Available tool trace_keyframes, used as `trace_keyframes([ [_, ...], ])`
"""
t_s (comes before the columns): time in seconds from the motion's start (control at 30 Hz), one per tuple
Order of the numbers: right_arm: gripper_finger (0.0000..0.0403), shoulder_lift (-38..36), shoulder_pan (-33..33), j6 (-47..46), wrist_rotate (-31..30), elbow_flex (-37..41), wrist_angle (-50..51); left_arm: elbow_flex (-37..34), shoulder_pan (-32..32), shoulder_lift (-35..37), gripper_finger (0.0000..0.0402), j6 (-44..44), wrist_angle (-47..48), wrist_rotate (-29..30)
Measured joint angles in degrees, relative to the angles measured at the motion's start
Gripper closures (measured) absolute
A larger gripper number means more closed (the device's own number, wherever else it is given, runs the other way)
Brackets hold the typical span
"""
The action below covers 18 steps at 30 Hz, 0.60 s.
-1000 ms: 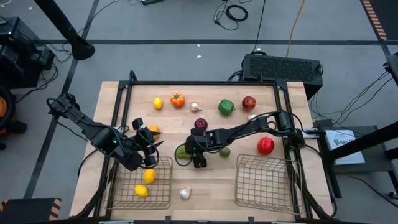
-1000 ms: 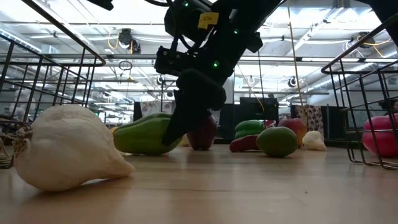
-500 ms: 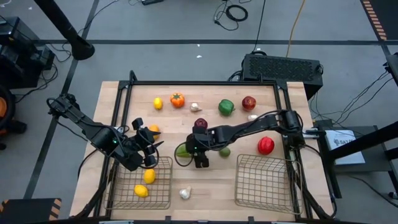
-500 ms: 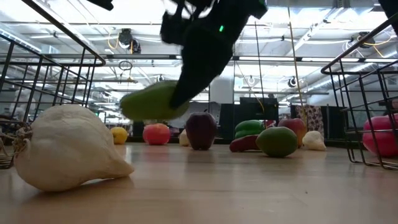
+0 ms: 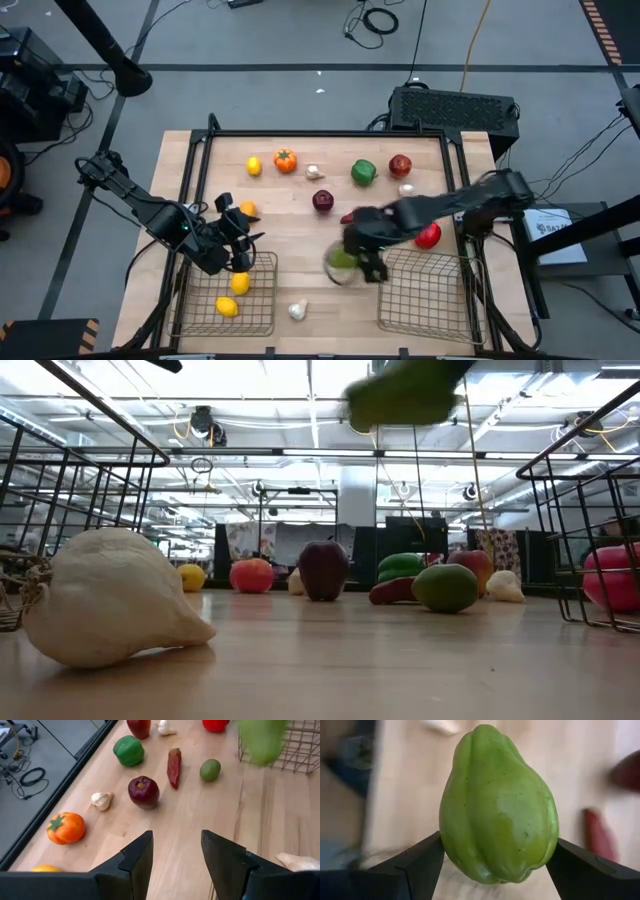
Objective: Sort produce into baskets
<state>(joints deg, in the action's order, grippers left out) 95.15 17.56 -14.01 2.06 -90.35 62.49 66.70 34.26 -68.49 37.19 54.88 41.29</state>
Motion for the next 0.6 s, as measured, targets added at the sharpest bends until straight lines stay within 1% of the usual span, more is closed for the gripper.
trace_keyframes([
  [0.13,0.0092,-6.6,5.7,-9.3,-0.7,0.0,6.9,0.0,0.0,0.0,0.0227,-0.2,0.0,-0.2],
  [0.3,0.0092,-12.4,15.0,-25.5,-7.5,0.1,15.6,0.0,0.0,0.0,0.0227,-0.2,0.0,-0.2],
  [0.43,0.0092,-13.6,23.3,-38.0,-12.7,0.1,22.4,0.0,0.0,0.0,0.0227,-0.4,0.0,0.2],
  [0.6,0.0092,-12.1,31.4,-50.5,-13.5,0.2,26.8,0.0,-0.1,0.0,0.0227,-0.6,0.1,1.8],
])
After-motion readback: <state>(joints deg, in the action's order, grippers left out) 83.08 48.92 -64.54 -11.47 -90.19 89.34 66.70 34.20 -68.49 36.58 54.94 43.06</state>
